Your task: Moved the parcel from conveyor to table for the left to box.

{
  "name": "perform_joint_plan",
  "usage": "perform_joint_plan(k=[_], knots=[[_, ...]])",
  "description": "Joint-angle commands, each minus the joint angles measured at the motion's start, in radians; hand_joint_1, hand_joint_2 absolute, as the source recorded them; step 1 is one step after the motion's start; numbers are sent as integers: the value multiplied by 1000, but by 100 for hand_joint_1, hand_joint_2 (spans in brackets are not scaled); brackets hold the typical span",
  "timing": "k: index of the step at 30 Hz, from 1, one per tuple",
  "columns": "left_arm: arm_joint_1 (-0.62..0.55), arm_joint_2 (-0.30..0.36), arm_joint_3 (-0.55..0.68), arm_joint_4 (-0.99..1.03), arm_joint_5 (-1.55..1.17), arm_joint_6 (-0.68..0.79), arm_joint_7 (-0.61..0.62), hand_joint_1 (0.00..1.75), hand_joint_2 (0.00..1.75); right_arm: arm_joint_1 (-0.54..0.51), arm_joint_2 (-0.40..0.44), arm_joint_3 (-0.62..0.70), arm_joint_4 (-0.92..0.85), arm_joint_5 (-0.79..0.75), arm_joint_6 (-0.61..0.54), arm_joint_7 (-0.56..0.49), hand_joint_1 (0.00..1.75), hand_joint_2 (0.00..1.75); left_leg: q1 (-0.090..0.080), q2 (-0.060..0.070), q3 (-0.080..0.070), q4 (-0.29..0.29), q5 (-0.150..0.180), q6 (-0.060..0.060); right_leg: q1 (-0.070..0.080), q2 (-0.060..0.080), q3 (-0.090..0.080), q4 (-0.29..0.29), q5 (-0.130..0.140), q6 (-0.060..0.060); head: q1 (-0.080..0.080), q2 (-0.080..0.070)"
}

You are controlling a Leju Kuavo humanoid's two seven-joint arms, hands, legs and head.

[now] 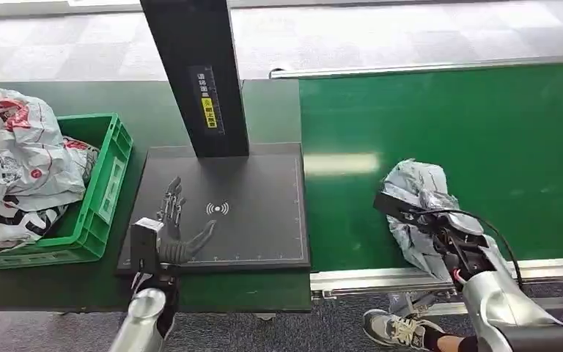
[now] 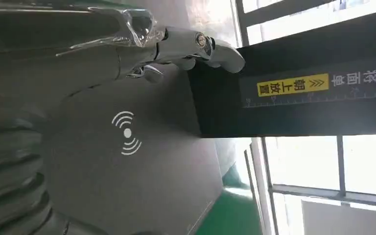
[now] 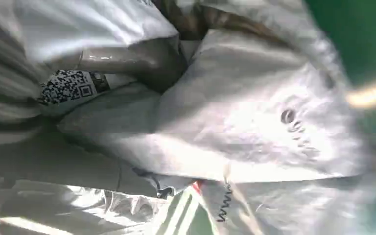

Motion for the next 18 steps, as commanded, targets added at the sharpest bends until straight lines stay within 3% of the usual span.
perform_joint_plan(k=[1,2,3,4,6,8,9,10,12,13,18], knots=[[3,22,12,-6,2,-1,-6,0,175,-32,177,-132,-255,-254,-162,-240,175,175,-1,7,1,0,-1,0,-1,7,-3,1,0,-1,0,0],[-1,19,15,-2,2,4,-11,0,175,-16,204,-156,-320,-337,-197,-304,175,175,-1,4,0,0,-1,0,0,5,-4,1,0,-1,0,0],[-3,18,15,0,1,4,-12,0,175,-9,208,-139,-347,-346,-194,-291,175,175,-1,5,1,-1,-1,0,-1,6,-4,1,0,-1,0,0],[-8,15,14,4,2,5,-15,0,175,12,254,-167,-431,-479,-228,-393,175,175,0,5,0,-1,-1,0,0,6,-4,1,0,-1,0,0],[-13,14,12,10,3,7,-17,0,175,29,267,-136,-487,-514,-247,-373,175,175,0,2,-2,0,0,0,0,3,-5,1,0,0,1,0],[-16,15,7,6,4,3,-18,0,175,52,296,-122,-544,-613,-271,-445,175,175,1,3,-2,0,-1,0,1,3,-5,1,0,0,0,0],[-16,15,5,2,4,2,-18,0,175,60,300,-105,-560,-620,-278,-438,175,175,1,2,-3,0,0,0,1,2,-5,1,0,0,0,0],[-21,3,10,-1,-56,111,-26,0,175,82,305,-68,-591,-637,-253,-454,175,175,0,2,-1,-1,-1,0,1,3,-4,0,-1,0,1,0],[-29,1,4,-3,-58,118,-18,0,175,106,310,-46,-615,-634,-259,-451,175,175,1,0,-4,-1,0,0,1,0,-5,1,-1,0,1,0],[-34,-6,12,-6,-56,141,-20,0,175,108,299,-11,-608,-630,-208,-430,175,175,1,1,-2,-1,0,0,1,1,-4,0,-1,-1,0,0],[-35,-31,35,-61,-27,240,-72,0,175,75,329,104,-458,-484,-120,-336,175,175,1,1,-2,0,-1,0,1,2,-4,1,-1,-1,1,0]])
